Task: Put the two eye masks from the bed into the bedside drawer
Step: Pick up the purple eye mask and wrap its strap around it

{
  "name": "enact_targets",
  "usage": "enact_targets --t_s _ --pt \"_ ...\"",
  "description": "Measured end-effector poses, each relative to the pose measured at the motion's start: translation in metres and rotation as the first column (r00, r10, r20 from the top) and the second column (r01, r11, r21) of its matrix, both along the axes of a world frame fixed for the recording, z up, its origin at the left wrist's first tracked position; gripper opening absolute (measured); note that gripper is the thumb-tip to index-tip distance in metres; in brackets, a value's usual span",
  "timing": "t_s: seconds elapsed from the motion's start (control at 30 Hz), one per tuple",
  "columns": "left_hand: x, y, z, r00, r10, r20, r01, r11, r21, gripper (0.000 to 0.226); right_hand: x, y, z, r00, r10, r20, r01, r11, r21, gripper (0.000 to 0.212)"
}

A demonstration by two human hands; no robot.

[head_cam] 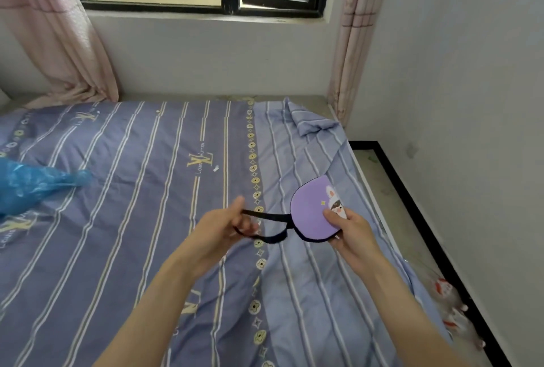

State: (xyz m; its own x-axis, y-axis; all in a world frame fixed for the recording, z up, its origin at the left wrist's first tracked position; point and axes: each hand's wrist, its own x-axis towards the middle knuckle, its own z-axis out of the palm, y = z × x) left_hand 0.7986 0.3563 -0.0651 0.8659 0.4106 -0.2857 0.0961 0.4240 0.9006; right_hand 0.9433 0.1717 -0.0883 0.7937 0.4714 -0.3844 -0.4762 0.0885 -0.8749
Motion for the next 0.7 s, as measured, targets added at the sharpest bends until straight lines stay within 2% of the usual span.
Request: enact_targets --t_s 0.07,0.1,0.13,0.2,0.27,0.33,0.37,0.47,0.53,0.6,0.7 --pt "-0.003 0.012 0.000 0.966 0.214 0.144 -0.150 0.921 -0.359 0.045 0.001 -0.002 -0.002 1.000 -0.024 -0.006 0.024 1.000 0.005 0.014" --pt "-0.006 0.018 0.001 0.944 0.280 0.174 -0.178 0.876 -0.448 0.041 0.001 -0.002 -0.002 1.000 -0.013 0.004 0.013 1.000 0.008 0.015" --pt "-0.009 0.020 0.002 0.934 0.299 0.195 -0.179 0.864 -0.471 0.034 -0.002 0.000 -0.002 1.000 0.013 0.027 -0.013 1.000 0.007 0.014" --pt "-0.013 0.020 0.003 0.947 0.255 0.193 -0.178 0.922 -0.345 0.026 -0.010 0.008 0.001 0.990 0.079 0.120 -0.076 0.997 -0.035 0.007" --pt "-0.018 0.019 0.005 0.969 0.212 0.127 -0.207 0.977 -0.050 0.030 -0.020 0.018 0.007 0.954 0.154 0.256 -0.125 0.984 -0.126 0.004" --pt "-0.025 0.020 0.011 0.977 0.187 0.098 -0.204 0.957 0.207 0.033 -0.030 0.027 0.013 0.883 0.261 0.390 -0.173 0.954 -0.245 0.003" --pt "-0.029 0.022 0.015 0.980 0.175 0.100 -0.196 0.942 0.274 0.032 -0.034 0.031 0.016 0.834 0.320 0.449 -0.200 0.934 -0.295 0.006" --pt "-0.047 0.022 0.027 0.982 0.145 0.120 -0.182 0.898 0.401 0.028 -0.047 0.046 0.025 0.711 0.466 0.527 -0.309 0.880 -0.361 0.014" --pt "-0.065 0.018 0.033 0.977 0.183 0.108 -0.213 0.835 0.507 0.028 -0.059 0.057 0.030 0.630 0.564 0.534 -0.409 0.826 -0.389 0.020" --pt "-0.089 0.012 0.036 0.967 0.230 0.107 -0.250 0.784 0.568 0.028 -0.072 0.069 0.035 0.507 0.670 0.542 -0.519 0.740 -0.429 0.020" --pt "-0.128 -0.005 0.038 0.938 0.333 0.097 -0.322 0.731 0.602 0.026 -0.098 0.087 0.038 0.292 0.796 0.530 -0.666 0.567 -0.484 0.033"
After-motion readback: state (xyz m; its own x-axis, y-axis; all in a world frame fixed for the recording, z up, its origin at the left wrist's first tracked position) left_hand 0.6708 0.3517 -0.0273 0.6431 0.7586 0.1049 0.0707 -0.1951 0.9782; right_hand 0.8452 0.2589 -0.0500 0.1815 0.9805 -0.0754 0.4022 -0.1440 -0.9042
